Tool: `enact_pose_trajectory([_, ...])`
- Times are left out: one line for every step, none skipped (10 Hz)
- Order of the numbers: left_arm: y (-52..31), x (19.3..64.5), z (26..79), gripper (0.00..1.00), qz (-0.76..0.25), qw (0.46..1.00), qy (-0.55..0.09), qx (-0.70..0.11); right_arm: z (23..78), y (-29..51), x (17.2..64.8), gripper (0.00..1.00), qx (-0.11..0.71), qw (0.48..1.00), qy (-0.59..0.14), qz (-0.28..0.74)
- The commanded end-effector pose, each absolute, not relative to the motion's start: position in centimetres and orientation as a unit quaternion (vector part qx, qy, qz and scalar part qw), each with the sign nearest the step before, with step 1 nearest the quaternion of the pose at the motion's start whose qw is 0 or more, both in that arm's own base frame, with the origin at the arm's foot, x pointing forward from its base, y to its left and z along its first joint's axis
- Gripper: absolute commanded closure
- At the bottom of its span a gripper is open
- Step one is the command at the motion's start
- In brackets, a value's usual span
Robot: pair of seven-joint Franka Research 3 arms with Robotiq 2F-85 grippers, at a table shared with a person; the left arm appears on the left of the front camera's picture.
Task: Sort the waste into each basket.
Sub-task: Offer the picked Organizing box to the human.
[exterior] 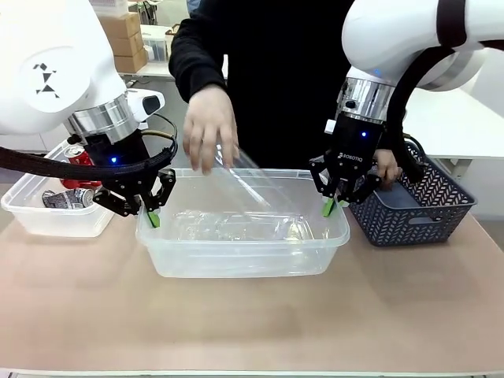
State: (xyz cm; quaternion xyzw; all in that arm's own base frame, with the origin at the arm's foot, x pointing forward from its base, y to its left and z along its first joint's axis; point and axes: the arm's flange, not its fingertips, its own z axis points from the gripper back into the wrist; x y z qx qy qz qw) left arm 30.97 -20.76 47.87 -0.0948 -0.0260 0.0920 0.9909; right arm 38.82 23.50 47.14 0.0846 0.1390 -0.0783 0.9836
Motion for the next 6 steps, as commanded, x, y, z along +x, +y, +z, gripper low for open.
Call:
enact_pose_trajectory([-19.86,31.11,48.11,1.0,0.106,0.989,-0.033,-0.098,47.38,23.07,38.86,1.0,0.092,0.982,0.139,-0.093])
enact_pose_trajectory([-19.86,31.11,48.11,1.0,0.106,0.989,-0.033,-0.098,47.38,23.07,38.86,1.0,0.092,0.982,0.139,-0.093])
enact_pose_trajectory([-19.86,31.11,48.11,1.0,0.106,0.989,-0.033,-0.098,47.38,23.07,38.86,1.0,0.092,0.982,0.139,-0.093])
enact_pose_trajectory([-19.86,31.11,48.11,1.0,0.106,0.989,-0.033,-0.098,47.38,23.07,38.86,1.0,0.092,0.982,0.139,-0.093])
enact_pose_trajectory([-19.86,31.11,48.11,1.0,0.106,0.989,-0.033,-0.098,47.38,23.07,38.86,1.0,0.092,0.982,0.139,-0.093])
enact_pose_trajectory([-19.86,31.11,48.11,1.0,0.106,0.989,-0.033,-0.098,47.38,23.07,38.86,1.0,0.092,0.982,0.139,-0.093])
